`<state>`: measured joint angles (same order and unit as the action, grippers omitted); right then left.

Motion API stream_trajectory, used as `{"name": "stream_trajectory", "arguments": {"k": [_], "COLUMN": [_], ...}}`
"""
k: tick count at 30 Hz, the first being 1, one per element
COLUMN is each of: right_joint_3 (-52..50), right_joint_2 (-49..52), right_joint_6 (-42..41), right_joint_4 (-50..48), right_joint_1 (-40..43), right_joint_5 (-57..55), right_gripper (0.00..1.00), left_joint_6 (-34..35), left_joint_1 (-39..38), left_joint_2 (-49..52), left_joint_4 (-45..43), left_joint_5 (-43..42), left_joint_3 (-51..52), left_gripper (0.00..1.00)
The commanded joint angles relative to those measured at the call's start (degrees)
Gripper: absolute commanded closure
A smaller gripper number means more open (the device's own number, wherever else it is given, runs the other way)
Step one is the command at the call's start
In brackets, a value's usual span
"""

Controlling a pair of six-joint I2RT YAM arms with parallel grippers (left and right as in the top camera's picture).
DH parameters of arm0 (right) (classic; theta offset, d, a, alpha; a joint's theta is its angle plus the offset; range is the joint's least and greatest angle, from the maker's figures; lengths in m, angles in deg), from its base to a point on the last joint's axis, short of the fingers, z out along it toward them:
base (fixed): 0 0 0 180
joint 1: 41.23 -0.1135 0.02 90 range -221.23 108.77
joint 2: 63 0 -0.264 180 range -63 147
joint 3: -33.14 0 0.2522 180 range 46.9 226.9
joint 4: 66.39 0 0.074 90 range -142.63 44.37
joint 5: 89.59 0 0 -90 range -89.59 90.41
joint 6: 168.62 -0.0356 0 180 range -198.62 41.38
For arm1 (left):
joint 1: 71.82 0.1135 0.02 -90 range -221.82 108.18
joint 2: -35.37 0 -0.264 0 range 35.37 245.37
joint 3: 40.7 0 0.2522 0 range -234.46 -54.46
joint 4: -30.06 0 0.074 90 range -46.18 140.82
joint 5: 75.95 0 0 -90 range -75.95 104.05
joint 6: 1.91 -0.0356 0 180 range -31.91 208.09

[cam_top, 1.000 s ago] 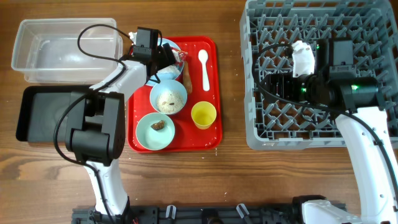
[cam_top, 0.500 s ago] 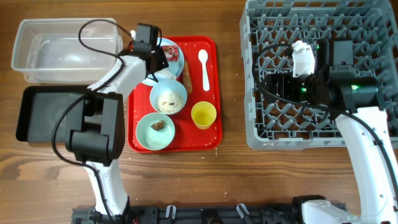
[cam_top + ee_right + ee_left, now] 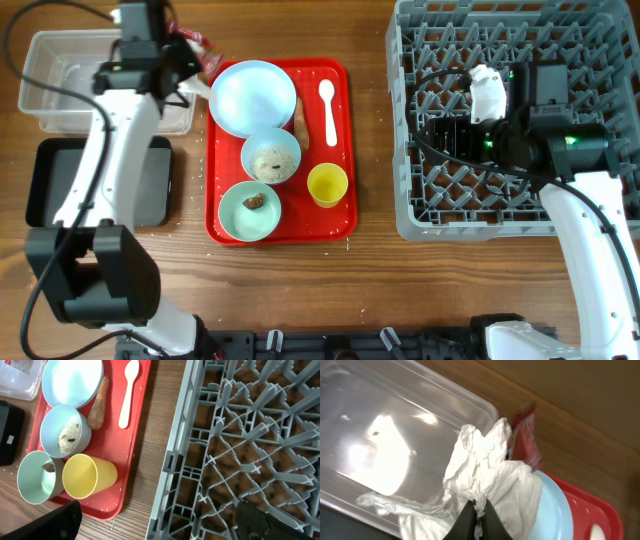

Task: Sort waste into correct bins and load items into the dishwasher rack
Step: 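Carry the wrapper and tissue with the left gripper into the clear plastic box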

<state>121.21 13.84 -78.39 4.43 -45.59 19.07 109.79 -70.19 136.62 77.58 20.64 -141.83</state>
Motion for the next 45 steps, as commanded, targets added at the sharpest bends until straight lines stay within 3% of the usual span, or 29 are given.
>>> {"name": "stream_trajectory", "arguments": {"k": [1,6,7,8,9,10,18,23,25,27,29,31,45], "right_joint_3": [1.2,1.2,1.2,1.2,1.2,1.2,1.2,1.2,1.2,1.2,1.2,1.2,1.2], "right_joint_2": [0.5,0.5,0.5,0.5,0.5,0.5,0.5,0.5,0.5,0.5,0.5,0.5,0.5], "right_joint_6": [-0.4,-0.4,-0.4,-0.4,-0.4,-0.4,-0.4,-0.7,-0.8,-0.8,-0.8,-0.7,-0.3], "right_joint_4": [-0.6,-0.6,-0.7,-0.6,-0.6,-0.6,-1.2,-2.0,-2.0,-2.0,-1.9,-1.9,-0.9], "right_joint_1": [-0.3,-0.3,-0.3,-0.3,-0.3,-0.3,-0.3,-0.3,-0.3,-0.3,-0.3,-0.3,-0.3], "right_joint_5": [0.8,0.8,0.8,0.8,0.8,0.8,0.8,0.8,0.8,0.8,0.8,0.8,0.7], "right_gripper": [0.0,0.0,0.0,0.0,0.0,0.0,0.0,0.0,0.0,0.0,0.0,0.0,0.0], "left_joint_6": [-0.7,-2.0,-2.0,-2.0,-2.0,-2.0,-2.7,-13.3,-15.6,-15.5,-14.1,-7.3,-2.6], "left_joint_1": [6.7,12.4,12.5,12.6,12.6,12.6,10.2,0.5,-2.5,-5.9,-8.0,-8.6,-8.5], "left_joint_2": [0.7,9.0,10.8,12.0,13.2,13.5,7.6,3.1,3.5,4.5,6.1,8.0,19.4], "left_joint_4": [-2.6,-11.3,-13.1,-14.3,-15.2,-15.6,-14.2,-10.7,-9.9,-8.7,-7.2,-5.2,-4.0], "left_joint_5": [1.0,1.0,1.0,1.0,1.0,1.0,1.0,0.8,0.9,1.0,1.1,2.4,14.3], "left_joint_3": [-0.7,-0.7,-0.7,-0.7,-0.7,-0.7,-0.7,-0.7,-0.7,-0.7,-0.7,-0.7,-0.7], "left_gripper": [0.96,0.96,0.91,0.63,0.25,0.01,0.0,0.03,0.09,0.15,0.28,0.36,0.48]}}
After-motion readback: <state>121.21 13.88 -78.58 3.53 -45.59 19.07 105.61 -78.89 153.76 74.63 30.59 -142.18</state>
